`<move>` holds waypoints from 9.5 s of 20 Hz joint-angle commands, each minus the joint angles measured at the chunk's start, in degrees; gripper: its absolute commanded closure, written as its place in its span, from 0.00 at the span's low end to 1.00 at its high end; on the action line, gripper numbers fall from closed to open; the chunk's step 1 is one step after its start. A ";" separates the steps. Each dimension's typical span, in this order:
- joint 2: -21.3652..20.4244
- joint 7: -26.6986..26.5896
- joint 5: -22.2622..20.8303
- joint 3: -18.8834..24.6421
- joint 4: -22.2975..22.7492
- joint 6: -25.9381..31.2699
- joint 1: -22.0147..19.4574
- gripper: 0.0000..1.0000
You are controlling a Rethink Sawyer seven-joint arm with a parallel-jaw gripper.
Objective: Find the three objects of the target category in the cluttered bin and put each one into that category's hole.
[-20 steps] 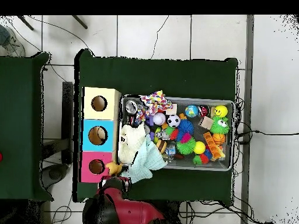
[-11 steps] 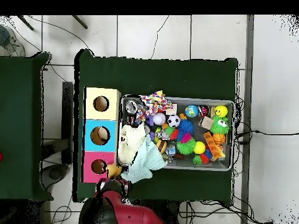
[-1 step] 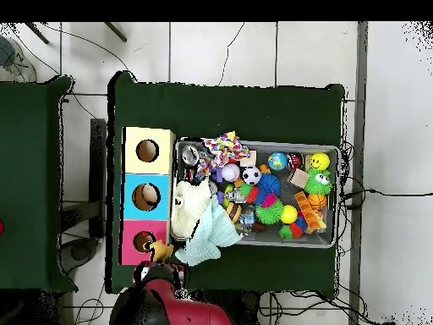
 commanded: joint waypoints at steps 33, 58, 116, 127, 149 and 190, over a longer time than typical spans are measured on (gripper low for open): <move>13.23 13.81 6.92 -1.87 -6.45 -8.84 10.50 1.00; 15.84 7.19 4.97 -5.81 -17.70 2.19 11.63 1.00; 14.68 9.65 5.17 -6.83 -17.49 4.15 13.46 1.00; 15.08 14.45 5.35 -0.98 -11.54 -4.48 11.38 1.00; 17.24 14.78 4.86 -1.26 -9.78 -7.89 12.68 1.00; 11.27 13.03 4.93 -3.34 -5.25 -5.35 12.83 1.00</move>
